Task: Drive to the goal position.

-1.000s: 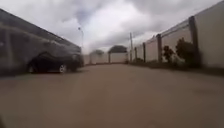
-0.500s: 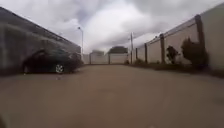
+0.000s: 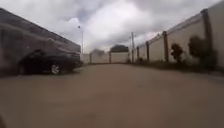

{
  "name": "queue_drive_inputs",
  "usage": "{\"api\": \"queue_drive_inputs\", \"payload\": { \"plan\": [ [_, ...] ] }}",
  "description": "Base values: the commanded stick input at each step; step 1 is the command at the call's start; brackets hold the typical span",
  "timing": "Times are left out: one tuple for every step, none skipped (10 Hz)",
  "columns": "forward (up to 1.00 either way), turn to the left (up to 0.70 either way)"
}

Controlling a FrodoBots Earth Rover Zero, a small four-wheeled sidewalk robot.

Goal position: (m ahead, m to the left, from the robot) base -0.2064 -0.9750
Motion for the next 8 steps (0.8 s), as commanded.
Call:
{"api": "queue_drive_inputs", "payload": {
  "plan": [
    [0.85,0.01],
    [0.85,0.01],
    [0.85,0.01],
    [0.85,0.01],
    [0.85,0.01],
    [0.85,0.01],
    [0.85,0.01],
    [0.85,0.01]
  ]
}}
